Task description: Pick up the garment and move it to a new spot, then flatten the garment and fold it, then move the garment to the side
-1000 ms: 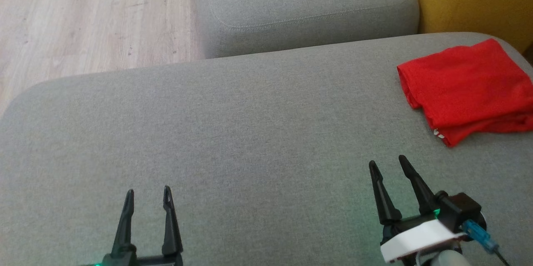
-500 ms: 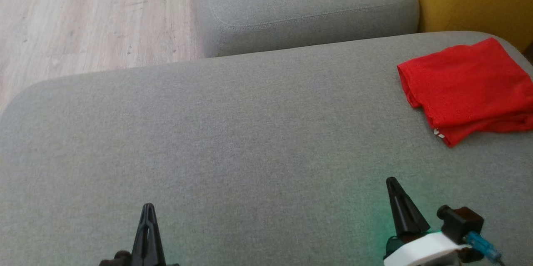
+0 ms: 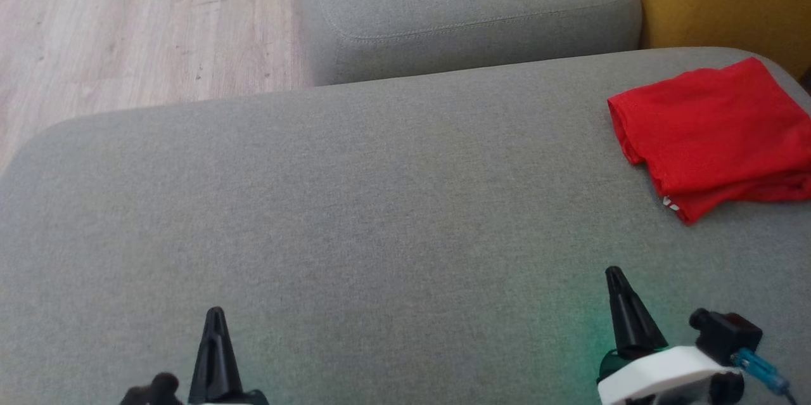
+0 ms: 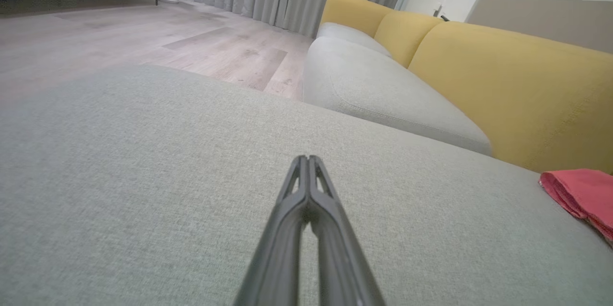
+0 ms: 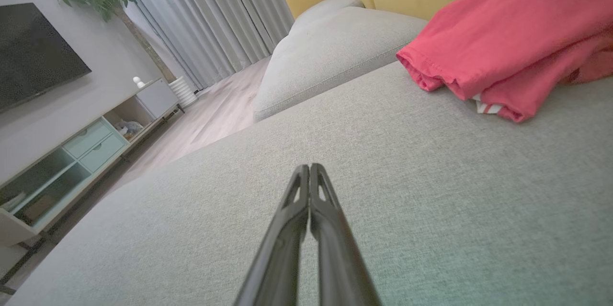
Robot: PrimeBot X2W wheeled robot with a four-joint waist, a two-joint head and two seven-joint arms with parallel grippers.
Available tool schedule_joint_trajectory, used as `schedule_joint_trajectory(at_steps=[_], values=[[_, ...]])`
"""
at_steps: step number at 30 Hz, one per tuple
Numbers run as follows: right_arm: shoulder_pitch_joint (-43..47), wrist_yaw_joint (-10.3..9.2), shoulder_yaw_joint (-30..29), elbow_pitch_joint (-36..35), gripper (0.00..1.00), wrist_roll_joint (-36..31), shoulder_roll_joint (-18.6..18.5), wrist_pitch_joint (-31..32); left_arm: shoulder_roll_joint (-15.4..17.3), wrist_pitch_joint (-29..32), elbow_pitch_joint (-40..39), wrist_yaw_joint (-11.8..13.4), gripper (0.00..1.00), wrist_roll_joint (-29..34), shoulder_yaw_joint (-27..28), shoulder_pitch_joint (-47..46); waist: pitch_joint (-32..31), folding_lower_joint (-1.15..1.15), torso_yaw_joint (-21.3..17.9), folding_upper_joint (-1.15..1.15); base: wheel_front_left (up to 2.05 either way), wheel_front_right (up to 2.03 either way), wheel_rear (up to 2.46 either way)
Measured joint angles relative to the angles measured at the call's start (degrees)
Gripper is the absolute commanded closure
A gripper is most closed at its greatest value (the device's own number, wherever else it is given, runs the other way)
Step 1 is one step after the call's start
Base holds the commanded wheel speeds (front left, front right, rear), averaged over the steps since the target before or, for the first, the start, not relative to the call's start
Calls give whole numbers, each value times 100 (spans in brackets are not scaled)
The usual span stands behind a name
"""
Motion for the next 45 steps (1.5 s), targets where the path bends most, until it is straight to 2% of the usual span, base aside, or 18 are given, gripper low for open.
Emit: schedule_joint_trajectory(at_steps=[45], values=[[-291, 0, -648, -85, 100, 2904, 1, 673, 49, 665, 367, -603, 100, -3075, 465, -528, 74, 0, 99, 0, 0, 0, 0]])
